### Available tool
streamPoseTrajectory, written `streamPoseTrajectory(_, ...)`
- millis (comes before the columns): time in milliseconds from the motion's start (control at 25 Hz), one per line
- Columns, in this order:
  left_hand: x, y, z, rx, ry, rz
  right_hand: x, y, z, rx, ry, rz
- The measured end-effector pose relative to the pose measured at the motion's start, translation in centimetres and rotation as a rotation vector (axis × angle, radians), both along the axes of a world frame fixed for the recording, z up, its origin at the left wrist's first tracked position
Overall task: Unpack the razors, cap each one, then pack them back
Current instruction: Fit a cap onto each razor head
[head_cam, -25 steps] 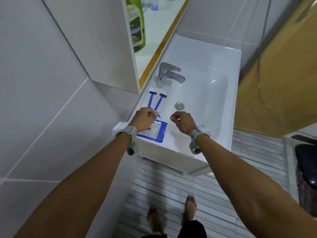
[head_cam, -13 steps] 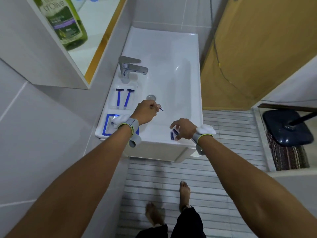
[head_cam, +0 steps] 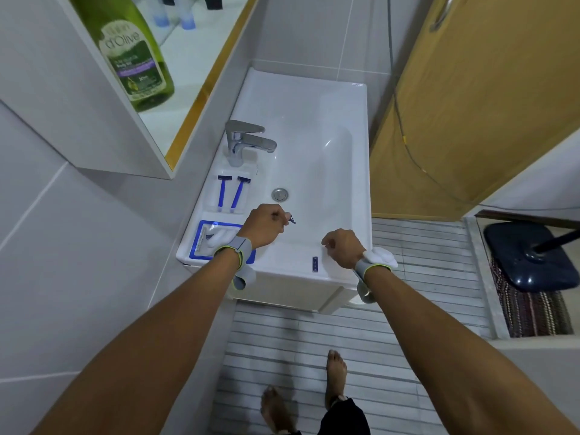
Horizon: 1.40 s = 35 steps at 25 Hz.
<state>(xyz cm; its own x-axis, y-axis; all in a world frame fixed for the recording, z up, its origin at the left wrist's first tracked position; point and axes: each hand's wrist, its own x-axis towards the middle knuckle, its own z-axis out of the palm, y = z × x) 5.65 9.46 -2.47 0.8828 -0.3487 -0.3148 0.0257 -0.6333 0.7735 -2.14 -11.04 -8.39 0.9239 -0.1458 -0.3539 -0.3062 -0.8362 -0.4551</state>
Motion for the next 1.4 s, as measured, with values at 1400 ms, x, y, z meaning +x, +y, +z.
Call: streamPoseTrajectory(1400, 5.7, -9.6, 9.5, -0.052, -0.102, 0.142, 12.0, -5.6, 10.0, 1.686, 0.113, -0.522)
